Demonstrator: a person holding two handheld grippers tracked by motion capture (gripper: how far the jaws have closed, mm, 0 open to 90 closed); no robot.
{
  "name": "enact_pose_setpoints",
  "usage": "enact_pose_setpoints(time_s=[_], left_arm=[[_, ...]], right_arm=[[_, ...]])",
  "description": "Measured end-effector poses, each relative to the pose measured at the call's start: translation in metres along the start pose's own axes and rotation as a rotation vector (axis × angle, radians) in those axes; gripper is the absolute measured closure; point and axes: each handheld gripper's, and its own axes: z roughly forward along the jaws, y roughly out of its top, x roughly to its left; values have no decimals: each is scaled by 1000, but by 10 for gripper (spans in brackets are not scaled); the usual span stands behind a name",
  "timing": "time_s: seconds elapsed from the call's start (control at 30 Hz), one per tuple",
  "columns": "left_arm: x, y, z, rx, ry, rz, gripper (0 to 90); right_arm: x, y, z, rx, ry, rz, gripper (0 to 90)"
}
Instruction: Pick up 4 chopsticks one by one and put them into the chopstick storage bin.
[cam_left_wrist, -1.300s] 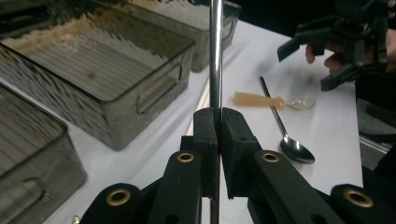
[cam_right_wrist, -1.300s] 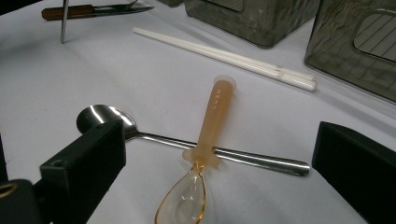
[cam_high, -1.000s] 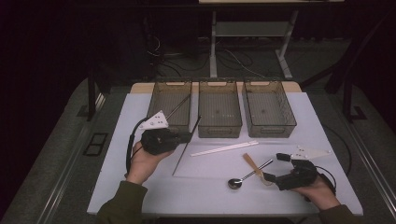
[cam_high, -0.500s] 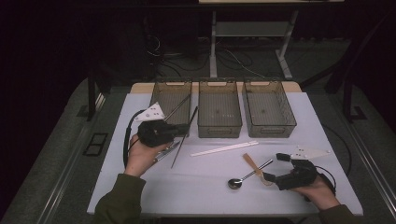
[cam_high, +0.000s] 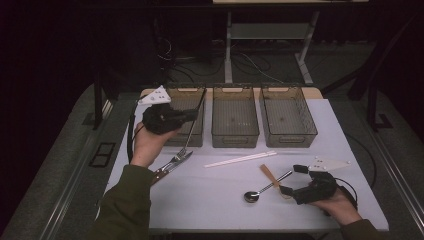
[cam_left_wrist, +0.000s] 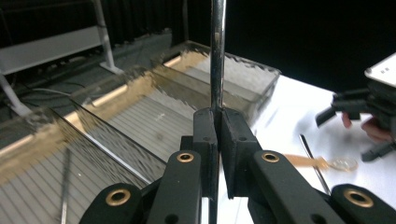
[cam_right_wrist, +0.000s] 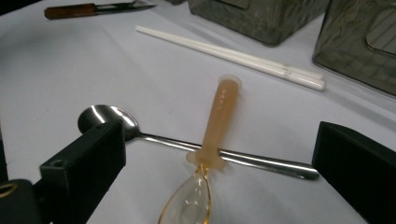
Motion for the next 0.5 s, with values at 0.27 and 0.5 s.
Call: enact_pose_setpoints(time_s=[0.27, 0.5], left_arm=[[15, 21, -1, -30, 38, 14, 842], [34, 41, -3, -75, 95, 18, 842]], right_arm=[[1, 1, 0, -4, 5, 1, 28], [1, 1, 0, -4, 6, 2, 28]])
